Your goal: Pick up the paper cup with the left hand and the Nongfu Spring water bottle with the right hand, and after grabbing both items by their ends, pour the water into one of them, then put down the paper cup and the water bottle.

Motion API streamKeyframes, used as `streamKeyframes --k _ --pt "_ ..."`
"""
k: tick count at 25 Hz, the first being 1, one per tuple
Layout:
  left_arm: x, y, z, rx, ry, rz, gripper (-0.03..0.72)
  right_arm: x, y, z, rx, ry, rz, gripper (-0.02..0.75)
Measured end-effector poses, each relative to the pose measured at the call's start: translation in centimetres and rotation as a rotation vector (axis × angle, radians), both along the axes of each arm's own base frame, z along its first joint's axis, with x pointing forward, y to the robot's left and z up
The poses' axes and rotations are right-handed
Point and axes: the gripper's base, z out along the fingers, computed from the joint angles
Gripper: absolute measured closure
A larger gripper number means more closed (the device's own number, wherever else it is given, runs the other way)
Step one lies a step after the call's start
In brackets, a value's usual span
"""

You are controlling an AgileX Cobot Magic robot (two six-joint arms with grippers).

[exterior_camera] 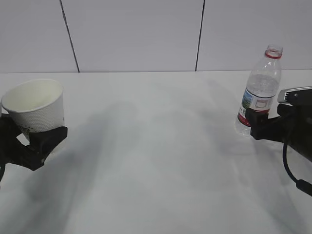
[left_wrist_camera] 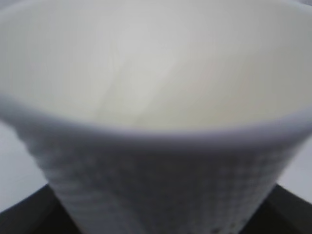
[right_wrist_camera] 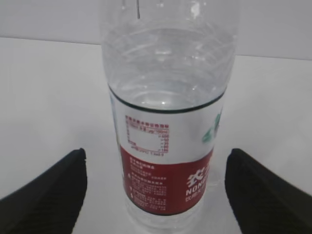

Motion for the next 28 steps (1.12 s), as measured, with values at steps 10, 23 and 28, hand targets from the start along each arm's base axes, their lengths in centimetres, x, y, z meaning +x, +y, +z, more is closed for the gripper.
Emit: streamKeyframes --k 10,23,28 --pt "0.0 0.0 0.0 0.0 0.0 0.0 0.101 1.3 0.0 -2.0 0.003 0.018 -0.007 0.067" --pt "0.0 0.0 0.1 -0.005 -0.008 -0.001 0.101 3.6 0.0 -3.6 0.009 0.012 -0.029 0.068" --pt "0.0 0.0 0.1 -0.004 -0.008 -0.002 0.101 4.4 0.0 -4.4 0.01 0.012 -0.032 0.069"
